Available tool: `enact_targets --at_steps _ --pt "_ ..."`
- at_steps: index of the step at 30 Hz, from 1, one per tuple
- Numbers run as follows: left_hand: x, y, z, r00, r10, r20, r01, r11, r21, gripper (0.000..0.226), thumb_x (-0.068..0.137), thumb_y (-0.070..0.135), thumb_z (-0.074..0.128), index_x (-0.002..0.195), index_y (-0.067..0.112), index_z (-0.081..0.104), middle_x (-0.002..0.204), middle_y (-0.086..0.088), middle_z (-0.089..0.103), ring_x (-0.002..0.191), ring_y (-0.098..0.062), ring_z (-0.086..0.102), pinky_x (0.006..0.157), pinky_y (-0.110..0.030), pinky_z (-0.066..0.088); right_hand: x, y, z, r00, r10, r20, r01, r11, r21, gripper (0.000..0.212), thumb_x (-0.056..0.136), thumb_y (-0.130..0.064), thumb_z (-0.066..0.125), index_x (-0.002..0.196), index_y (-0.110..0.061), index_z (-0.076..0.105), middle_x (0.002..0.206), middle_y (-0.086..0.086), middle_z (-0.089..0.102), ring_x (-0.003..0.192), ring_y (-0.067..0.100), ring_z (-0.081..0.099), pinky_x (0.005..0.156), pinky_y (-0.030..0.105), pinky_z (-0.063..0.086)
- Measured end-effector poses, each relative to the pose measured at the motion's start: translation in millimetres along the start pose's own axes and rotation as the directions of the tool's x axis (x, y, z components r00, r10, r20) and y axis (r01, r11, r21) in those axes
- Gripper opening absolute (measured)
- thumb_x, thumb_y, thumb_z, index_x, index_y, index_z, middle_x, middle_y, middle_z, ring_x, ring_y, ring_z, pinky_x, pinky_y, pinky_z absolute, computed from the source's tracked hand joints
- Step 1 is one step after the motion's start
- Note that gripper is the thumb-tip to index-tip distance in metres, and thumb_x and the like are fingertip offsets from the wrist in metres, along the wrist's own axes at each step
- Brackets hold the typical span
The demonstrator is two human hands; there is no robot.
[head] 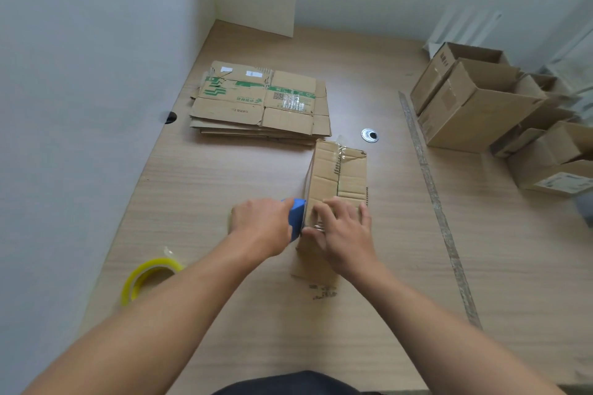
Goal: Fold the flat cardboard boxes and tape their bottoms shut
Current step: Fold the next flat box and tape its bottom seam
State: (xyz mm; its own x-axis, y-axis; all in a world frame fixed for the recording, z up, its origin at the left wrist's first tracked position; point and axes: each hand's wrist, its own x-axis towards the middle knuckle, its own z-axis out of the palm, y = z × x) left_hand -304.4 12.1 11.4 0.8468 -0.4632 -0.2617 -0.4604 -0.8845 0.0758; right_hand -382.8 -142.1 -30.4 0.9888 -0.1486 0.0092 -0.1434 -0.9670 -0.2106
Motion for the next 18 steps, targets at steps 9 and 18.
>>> enact_targets --at_steps 9,18 --pt "-11.1 -49.2 14.2 0.994 -0.107 -0.017 0.101 0.97 -0.22 0.053 0.088 0.053 0.046 0.14 0.054 0.034 0.107 0.008 0.066 0.093 -0.022 0.06 0.066 -0.03 0.045 -14.5 11.5 1.3 0.962 -0.194 -0.193 0.153 0.967 -0.205 0.05 0.078 -0.03 0.082 0.125 -0.019 0.07 0.116 0.014 0.067 0.115 0.036 0.064 0.093 0.061 0.048" --pt "-13.8 -60.9 2.5 0.991 -0.127 -0.03 0.114 0.956 -0.27 0.057 0.091 0.056 0.048 0.145 0.055 0.031 0.112 0.008 0.066 0.095 -0.02 0.058 0.069 -0.031 0.047 -6.7 4.8 -17.4 0.993 -0.096 0.072 0.104 0.988 -0.116 0.056 0.085 -0.037 0.058 0.138 -0.031 0.044 0.142 0.003 0.04 0.131 0.026 0.04 0.11 0.049 0.025"
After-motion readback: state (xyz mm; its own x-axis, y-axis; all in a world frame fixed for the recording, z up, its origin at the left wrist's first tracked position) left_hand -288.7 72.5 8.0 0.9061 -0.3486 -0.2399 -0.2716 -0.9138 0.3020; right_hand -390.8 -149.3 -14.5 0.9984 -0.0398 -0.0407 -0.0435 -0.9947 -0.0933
